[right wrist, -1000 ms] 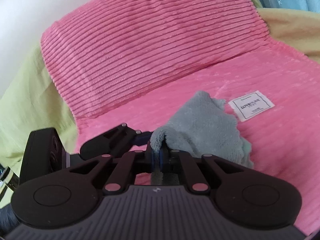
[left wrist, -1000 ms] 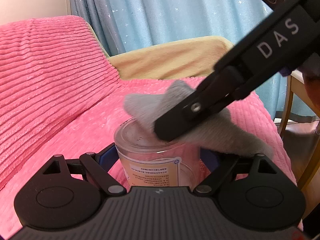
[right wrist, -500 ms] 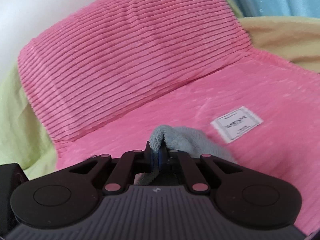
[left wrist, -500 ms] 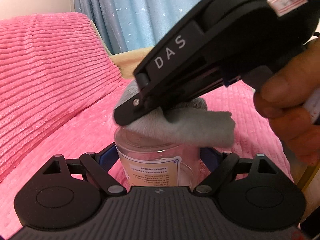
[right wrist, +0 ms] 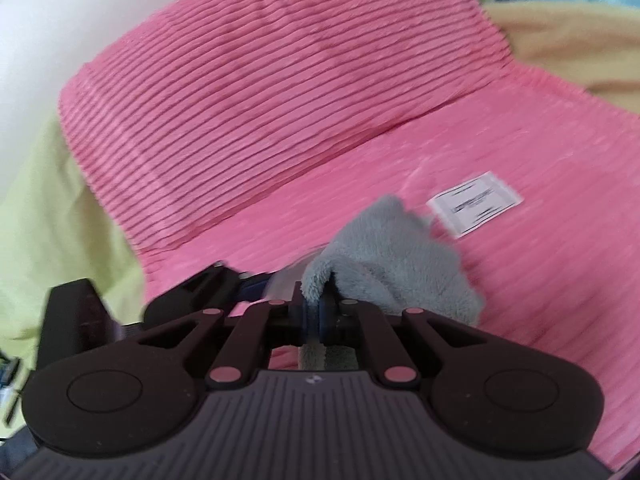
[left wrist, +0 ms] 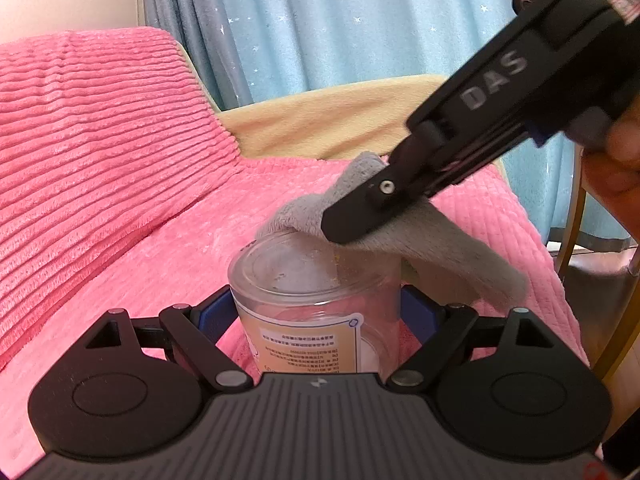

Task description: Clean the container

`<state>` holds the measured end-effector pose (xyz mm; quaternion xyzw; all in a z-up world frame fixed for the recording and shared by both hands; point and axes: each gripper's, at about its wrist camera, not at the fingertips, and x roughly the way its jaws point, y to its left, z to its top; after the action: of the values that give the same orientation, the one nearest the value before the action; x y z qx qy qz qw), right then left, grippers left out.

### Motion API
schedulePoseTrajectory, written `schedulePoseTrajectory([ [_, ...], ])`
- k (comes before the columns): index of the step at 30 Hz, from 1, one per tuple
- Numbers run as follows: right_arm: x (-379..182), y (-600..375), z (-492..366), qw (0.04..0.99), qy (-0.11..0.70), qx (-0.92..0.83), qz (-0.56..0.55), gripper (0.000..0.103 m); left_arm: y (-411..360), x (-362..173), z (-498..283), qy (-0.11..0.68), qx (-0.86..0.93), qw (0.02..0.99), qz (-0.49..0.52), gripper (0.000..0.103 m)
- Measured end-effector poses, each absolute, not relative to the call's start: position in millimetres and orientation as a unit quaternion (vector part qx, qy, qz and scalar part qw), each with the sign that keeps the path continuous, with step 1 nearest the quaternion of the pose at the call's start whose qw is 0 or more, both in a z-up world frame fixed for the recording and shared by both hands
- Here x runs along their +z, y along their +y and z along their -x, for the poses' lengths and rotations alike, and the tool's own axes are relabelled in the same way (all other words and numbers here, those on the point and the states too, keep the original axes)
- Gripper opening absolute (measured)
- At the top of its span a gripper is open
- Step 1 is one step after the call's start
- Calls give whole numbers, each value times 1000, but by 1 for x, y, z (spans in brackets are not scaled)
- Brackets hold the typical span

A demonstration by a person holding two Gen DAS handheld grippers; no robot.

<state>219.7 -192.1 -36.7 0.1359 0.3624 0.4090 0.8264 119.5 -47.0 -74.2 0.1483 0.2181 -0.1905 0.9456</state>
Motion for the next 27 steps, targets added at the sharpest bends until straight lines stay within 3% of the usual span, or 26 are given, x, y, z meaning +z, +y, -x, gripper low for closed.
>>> schedulePoseTrajectory([
  [9, -41, -165, -226, 830, 349, 406, -159, 2, -66, -71, -102, 220, -188, 946, -146, 87],
  [18, -35, -166, -231, 873, 323, 350, -106, 2, -78, -69, -91, 221, -180, 948, -142, 87],
  [27, -33, -192, -219, 863, 349, 345, -116, 3, -86, -65, -67, 223, -180, 946, -148, 87],
])
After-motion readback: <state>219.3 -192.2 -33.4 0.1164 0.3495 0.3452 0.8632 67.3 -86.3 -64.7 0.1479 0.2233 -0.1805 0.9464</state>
